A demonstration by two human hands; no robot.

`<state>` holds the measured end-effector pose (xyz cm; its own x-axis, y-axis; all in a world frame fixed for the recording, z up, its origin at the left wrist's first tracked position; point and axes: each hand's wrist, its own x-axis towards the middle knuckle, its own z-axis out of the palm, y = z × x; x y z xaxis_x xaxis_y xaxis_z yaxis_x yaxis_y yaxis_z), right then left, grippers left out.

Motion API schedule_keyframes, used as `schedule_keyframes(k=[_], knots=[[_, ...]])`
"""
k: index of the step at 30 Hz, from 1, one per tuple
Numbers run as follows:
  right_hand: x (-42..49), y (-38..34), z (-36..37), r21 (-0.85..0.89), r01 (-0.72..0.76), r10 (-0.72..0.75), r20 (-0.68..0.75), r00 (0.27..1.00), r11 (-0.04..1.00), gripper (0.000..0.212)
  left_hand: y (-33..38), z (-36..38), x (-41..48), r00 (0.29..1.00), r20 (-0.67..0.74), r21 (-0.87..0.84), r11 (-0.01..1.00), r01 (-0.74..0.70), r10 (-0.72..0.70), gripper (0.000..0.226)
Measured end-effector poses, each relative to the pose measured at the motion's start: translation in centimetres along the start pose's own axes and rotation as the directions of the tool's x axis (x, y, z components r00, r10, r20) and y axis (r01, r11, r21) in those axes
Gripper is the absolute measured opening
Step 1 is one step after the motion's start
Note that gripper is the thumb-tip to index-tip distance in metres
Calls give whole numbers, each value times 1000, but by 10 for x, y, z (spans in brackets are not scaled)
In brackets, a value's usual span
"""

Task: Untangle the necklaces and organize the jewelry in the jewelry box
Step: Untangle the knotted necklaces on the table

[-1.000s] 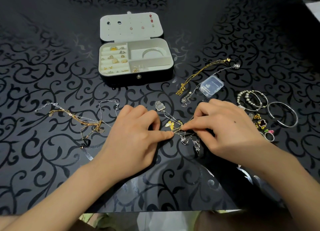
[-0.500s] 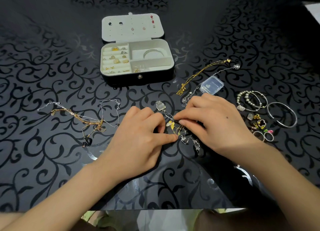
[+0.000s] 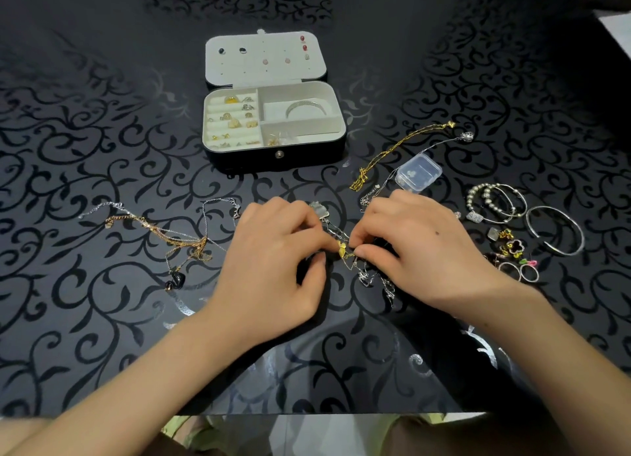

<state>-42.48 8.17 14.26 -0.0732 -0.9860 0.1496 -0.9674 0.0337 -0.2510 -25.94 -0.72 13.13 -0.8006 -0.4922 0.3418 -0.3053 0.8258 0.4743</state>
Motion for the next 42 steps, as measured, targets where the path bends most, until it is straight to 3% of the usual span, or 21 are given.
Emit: schedule_keyframes(k=[5,12,35,38,42], knots=[[-1,0,-2,-5,-34,34,46,998,999,12,-4,12,3,998,70,106,994,-6,-1,24],[-4,2,-12,3,-65,64,184,981,998,15,-8,18,11,991,131,25,1000,5,-8,14],[-5,0,-23,67,-126,105,252,962,990,44,-11,8,1,988,155,71,997,-25,14,18],[-6,-1,-22,70,-121,101,242,965,990,41,-11,7,1,987,160,71,997,-23,11,19],[-8,-6,-18,108,-136,118,156,981,985,20,-10,6,1,986,164,68,997,-21,9,20]])
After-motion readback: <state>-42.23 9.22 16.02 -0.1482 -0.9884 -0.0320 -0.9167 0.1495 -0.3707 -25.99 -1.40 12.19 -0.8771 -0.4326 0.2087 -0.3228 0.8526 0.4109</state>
